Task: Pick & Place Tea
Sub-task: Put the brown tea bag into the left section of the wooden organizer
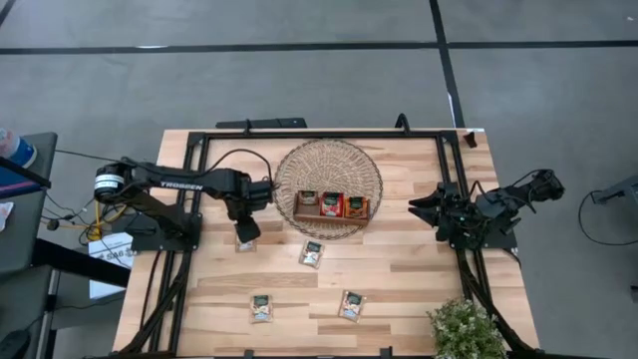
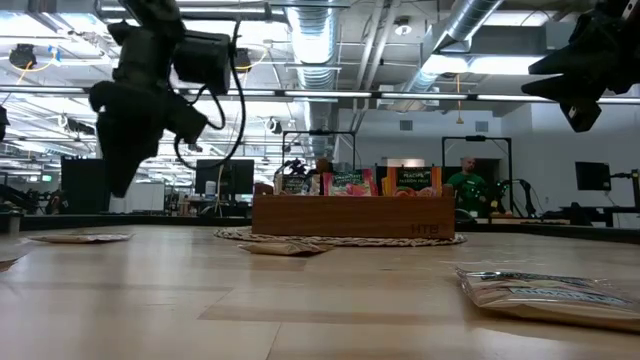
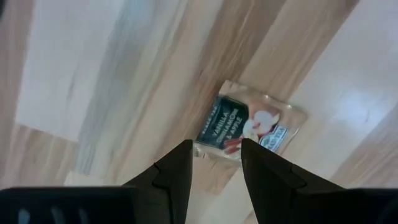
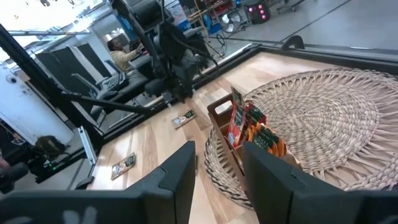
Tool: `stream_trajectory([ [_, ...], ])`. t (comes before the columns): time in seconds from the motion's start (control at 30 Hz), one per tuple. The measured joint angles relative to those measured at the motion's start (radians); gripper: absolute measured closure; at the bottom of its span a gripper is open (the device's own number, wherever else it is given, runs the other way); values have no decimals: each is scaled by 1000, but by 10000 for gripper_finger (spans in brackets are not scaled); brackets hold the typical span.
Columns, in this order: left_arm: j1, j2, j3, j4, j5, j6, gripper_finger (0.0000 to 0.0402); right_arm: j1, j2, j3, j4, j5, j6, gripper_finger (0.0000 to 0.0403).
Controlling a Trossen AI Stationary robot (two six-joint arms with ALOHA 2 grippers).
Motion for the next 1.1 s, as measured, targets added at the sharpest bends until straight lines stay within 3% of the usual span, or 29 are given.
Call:
stream_trajectory([
  [0.4, -80, 0, -27, 51, -30, 66, 273, 0, 0, 0, 0, 0, 1, 280],
  [0.73, -139, 0, -35, 82, -165, 115, 273, 0, 0, 0, 0, 0, 42, 280],
  [1.1, -162, 0, -42, 62, -161, 117, 273, 0, 0, 0, 0, 0, 41, 280],
])
